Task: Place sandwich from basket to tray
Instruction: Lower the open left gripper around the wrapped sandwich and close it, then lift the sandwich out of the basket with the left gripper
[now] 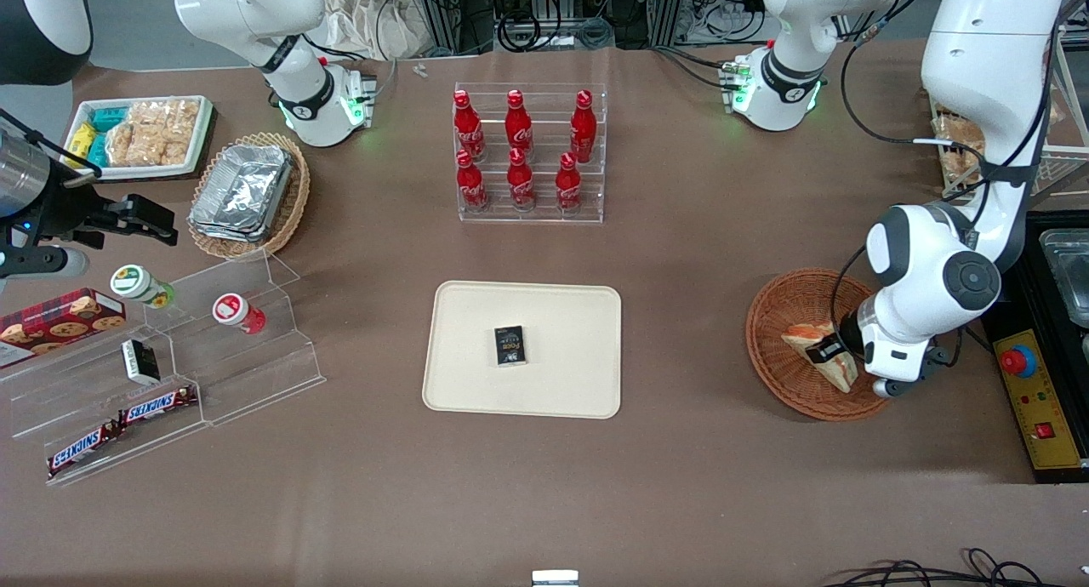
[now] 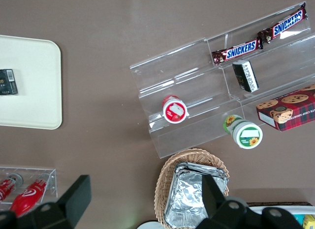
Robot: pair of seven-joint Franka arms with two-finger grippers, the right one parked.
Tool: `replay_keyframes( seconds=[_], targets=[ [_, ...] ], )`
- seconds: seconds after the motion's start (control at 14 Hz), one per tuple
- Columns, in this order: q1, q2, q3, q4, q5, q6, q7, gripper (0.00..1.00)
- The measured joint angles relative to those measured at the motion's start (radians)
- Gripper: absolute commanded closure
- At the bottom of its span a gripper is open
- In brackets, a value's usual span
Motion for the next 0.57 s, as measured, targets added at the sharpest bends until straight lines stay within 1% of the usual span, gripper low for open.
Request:
replay_keyframes(
  seconds=[0.07,0.29,0.43,0.57],
  targets=[
    [0.000,-0.003,0.000,0.000,0.000,-0.003,0.000,0.94],
    [0.000,-0.035,-0.001,0.014,0.000,-0.081,0.001,0.95],
    [0.000,-0.086,-0.005,0.060,0.000,-0.214,0.001,0.95],
    [-0.003,-0.139,-0.013,0.146,0.000,-0.380,0.000,0.95]
  ],
)
